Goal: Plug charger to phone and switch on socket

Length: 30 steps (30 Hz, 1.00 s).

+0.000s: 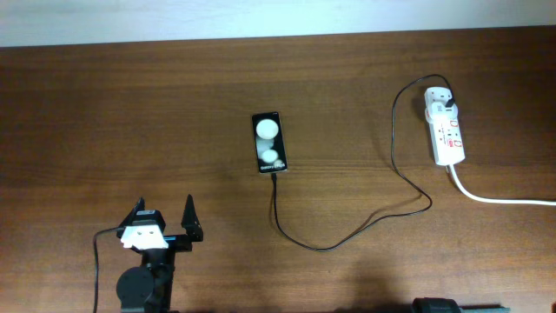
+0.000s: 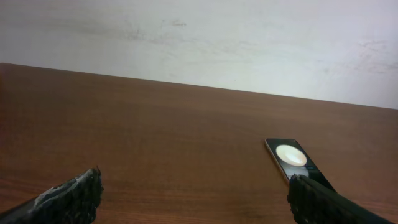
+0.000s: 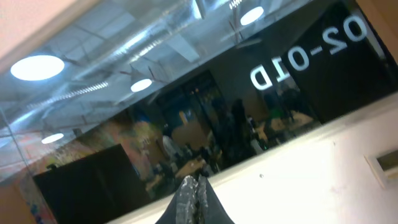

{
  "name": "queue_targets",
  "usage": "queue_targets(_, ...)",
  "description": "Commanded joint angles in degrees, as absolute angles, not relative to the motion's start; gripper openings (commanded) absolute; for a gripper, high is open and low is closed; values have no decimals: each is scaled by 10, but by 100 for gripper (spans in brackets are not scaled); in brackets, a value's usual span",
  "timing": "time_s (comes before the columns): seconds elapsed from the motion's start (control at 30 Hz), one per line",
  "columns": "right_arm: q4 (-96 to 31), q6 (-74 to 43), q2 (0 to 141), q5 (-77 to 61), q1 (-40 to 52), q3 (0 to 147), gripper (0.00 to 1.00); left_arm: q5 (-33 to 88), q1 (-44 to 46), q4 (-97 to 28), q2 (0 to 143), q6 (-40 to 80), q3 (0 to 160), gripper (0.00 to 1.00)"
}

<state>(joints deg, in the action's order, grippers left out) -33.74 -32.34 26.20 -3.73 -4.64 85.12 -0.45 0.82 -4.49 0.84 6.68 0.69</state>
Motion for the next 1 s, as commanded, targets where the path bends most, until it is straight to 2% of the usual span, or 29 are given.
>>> queue_targets(0.0,-316,-319,222,-38,-41,815,4,-9,6,-48,6,70,5,99)
queue_targets(0.2,-276,-319,172,-39,-41,759,4,-9,6,-48,6,67,5,99)
queue_targets(0.4,-269,-320,172,-39,-41,752,4,-8,6,-48,6,-5,5,99)
queue_targets(0.97,-263,-319,172,-61,-41,752,4,-8,6,-48,6,-5,5,99)
